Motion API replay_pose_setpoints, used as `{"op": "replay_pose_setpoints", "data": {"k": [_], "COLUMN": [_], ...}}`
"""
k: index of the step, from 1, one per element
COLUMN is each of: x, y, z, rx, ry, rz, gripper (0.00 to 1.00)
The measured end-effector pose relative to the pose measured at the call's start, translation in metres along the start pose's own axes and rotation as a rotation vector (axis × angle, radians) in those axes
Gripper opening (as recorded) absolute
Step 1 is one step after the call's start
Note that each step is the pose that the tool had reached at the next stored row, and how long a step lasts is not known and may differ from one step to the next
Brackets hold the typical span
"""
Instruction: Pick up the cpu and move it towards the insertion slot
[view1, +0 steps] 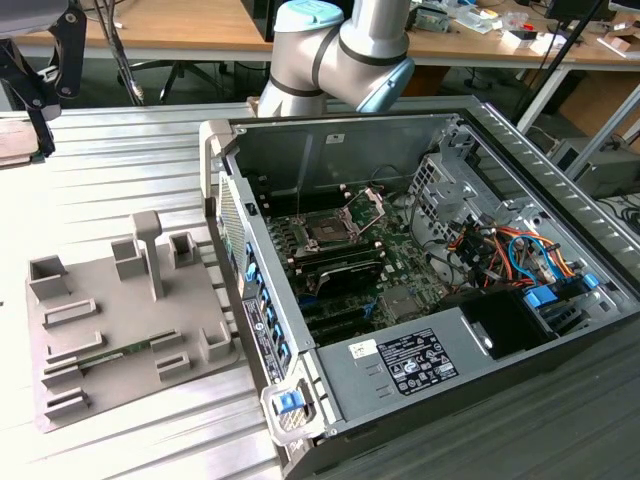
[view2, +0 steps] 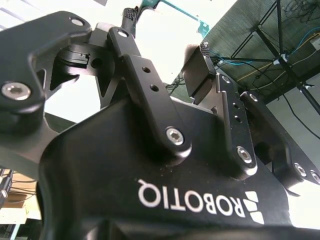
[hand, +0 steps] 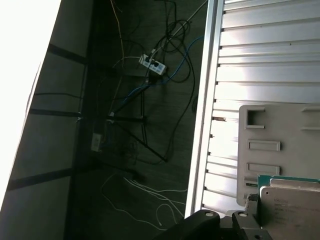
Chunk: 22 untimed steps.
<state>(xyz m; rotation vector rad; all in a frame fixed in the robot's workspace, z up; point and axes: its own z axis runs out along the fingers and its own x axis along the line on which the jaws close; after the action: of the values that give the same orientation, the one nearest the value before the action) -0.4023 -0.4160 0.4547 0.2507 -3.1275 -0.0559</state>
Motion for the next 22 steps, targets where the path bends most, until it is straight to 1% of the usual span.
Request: {"op": "replay_pose_setpoints", "data": {"k": [22], "x": [-0.0082], "y": [-0.0013], "z": [0.0004], "rx": [0.0000], "ry": [0.0001], "rz": [0.000], "gripper": [0.55]}}
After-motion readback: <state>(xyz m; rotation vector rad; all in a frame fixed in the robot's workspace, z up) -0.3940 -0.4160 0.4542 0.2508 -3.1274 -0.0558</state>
